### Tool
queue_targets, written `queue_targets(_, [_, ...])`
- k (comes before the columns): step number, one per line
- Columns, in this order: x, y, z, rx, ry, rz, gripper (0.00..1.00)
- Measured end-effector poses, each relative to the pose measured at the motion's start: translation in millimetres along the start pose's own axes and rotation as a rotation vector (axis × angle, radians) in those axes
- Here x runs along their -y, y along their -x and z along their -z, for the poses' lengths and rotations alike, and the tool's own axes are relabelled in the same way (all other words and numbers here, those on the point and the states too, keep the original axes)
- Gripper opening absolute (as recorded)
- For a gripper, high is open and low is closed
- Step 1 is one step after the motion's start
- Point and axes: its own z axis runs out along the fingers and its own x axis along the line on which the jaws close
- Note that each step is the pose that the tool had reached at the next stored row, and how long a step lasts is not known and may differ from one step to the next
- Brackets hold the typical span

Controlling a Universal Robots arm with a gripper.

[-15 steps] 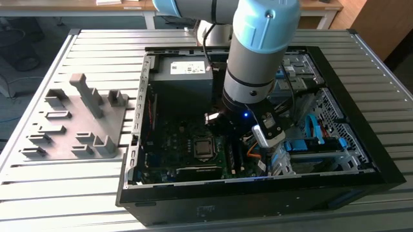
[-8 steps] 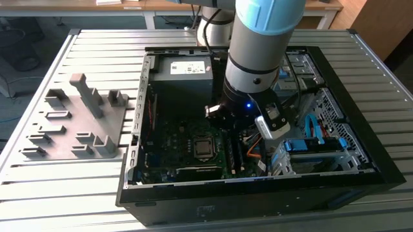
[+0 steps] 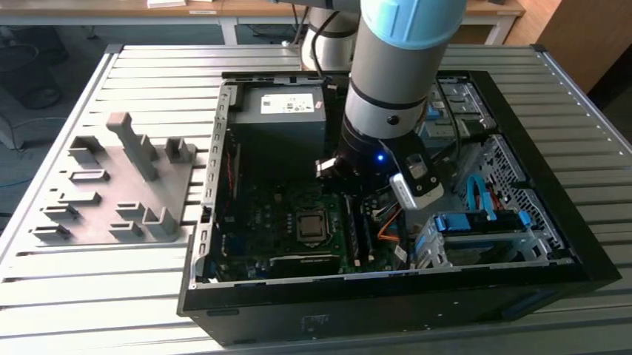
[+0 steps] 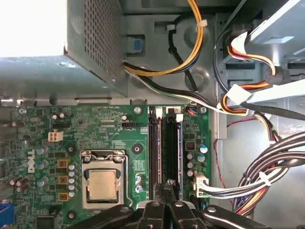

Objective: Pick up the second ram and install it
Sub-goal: 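Insert the second ram into the second slot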

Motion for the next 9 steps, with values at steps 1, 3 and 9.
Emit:
queue_targets(1, [-0.1, 0.0, 1.6, 0.0, 0.0002, 0.0, 0.1])
queue_targets(3, [-0.4, -0.2, 10.1, 0.0001, 0.0003, 0.0, 0.1])
queue_targets(9, [-0.9, -0.7, 33.7, 0.0001, 0.0003, 0.0, 0.1])
